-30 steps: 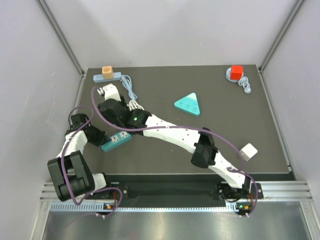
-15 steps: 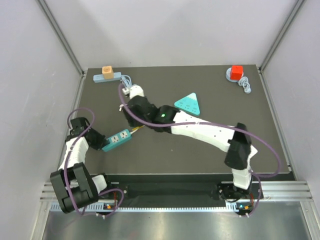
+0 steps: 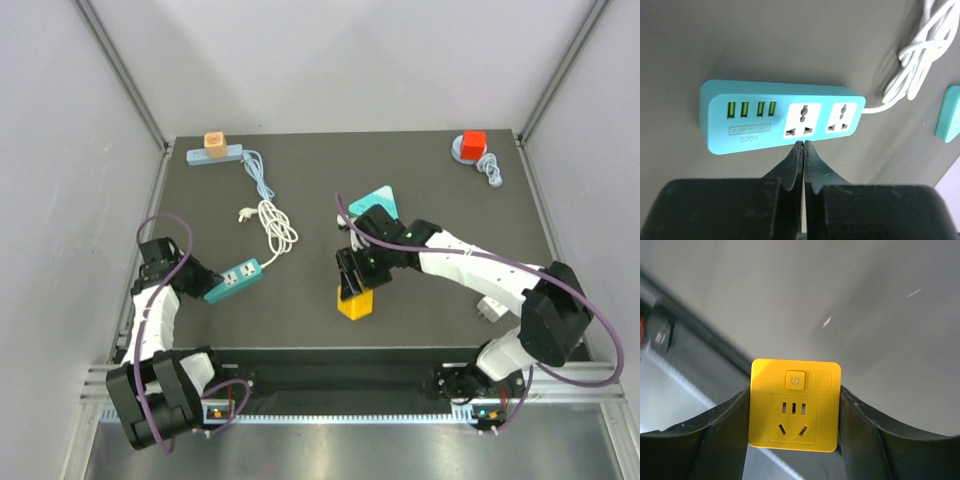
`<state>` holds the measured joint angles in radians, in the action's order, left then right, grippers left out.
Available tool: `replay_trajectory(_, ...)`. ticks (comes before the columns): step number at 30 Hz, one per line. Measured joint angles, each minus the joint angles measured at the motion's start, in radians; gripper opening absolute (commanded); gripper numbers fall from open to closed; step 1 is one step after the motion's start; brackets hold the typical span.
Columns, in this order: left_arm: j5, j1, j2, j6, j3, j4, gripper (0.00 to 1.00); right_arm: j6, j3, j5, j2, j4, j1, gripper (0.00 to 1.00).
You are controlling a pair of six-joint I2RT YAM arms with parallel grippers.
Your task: Pull the plug off the socket
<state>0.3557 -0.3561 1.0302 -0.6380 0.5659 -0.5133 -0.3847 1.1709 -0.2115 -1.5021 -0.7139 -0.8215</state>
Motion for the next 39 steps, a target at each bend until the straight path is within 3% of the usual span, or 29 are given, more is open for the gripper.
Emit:
replay_trajectory(8,0.052,0.005,0.000,0.014,-0.004,0.025,0.00,0.018,-0.150,-0.301,-0.005,0.036,0.016,0.00)
replay_trajectory(21,0.076,0.013,0.000,0.014,-0.006,0.036,0.00,0.016,-0.177,-0.449,-0.173,0.192,0.020,0.00)
replay_trajectory(35,0.080,0.019,0.000,0.015,-0.008,0.042,0.00,0.052,-0.177,-0.557,-0.245,0.274,0.020,0.13)
replay_trajectory(39,0.083,0.022,0.000,0.017,-0.009,0.043,0.00,0.064,-0.176,-0.568,-0.252,0.276,0.022,0.27)
